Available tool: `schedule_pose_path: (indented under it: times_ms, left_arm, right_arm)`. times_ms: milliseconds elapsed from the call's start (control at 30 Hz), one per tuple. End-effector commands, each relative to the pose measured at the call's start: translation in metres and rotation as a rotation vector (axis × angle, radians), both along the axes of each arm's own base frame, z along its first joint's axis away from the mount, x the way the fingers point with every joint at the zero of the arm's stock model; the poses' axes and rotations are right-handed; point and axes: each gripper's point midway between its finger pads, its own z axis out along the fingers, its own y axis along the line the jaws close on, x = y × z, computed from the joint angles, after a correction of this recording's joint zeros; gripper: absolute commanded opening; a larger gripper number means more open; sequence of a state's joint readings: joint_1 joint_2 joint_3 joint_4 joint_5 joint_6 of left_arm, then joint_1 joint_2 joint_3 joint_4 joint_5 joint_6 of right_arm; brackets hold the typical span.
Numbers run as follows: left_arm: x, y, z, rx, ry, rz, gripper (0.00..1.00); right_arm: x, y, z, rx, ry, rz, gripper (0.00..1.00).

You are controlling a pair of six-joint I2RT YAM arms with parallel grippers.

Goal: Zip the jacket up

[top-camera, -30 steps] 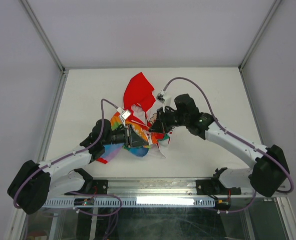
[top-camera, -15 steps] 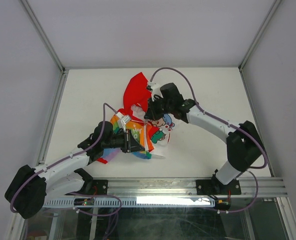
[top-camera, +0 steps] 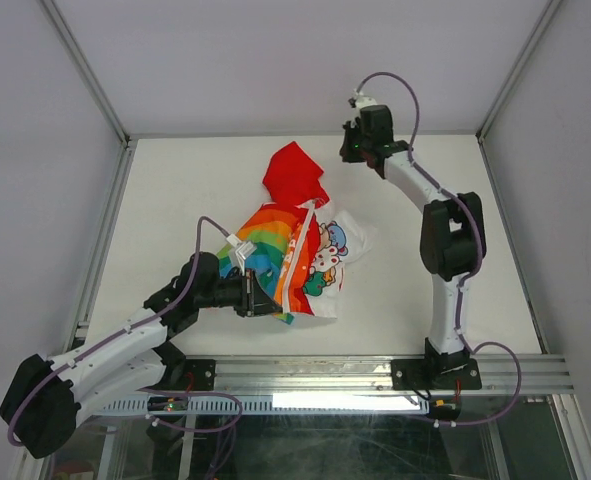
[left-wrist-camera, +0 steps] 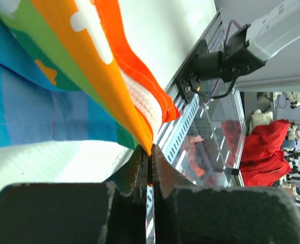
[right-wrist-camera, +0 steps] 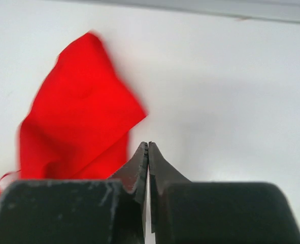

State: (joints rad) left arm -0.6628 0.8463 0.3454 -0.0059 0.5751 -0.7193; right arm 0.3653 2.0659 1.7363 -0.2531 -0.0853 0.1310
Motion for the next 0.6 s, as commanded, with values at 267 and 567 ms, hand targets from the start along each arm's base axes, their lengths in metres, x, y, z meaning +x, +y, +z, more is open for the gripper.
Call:
schedule_pose_path:
  times_ms: [267,567]
  left_arm:
    - [0.009,0.014,-0.013,0.104,0.011,0.101,0.03]
    - [0.044,0.023,0.019,0.183,-0.127,0.224,0.53]
  right_arm:
    - [-0.023,-0.040,0.087,0.192,-0.093,0.108,0.03]
    - [-0.132,0.005,0.020,0.234,0.112,0.297,0.48]
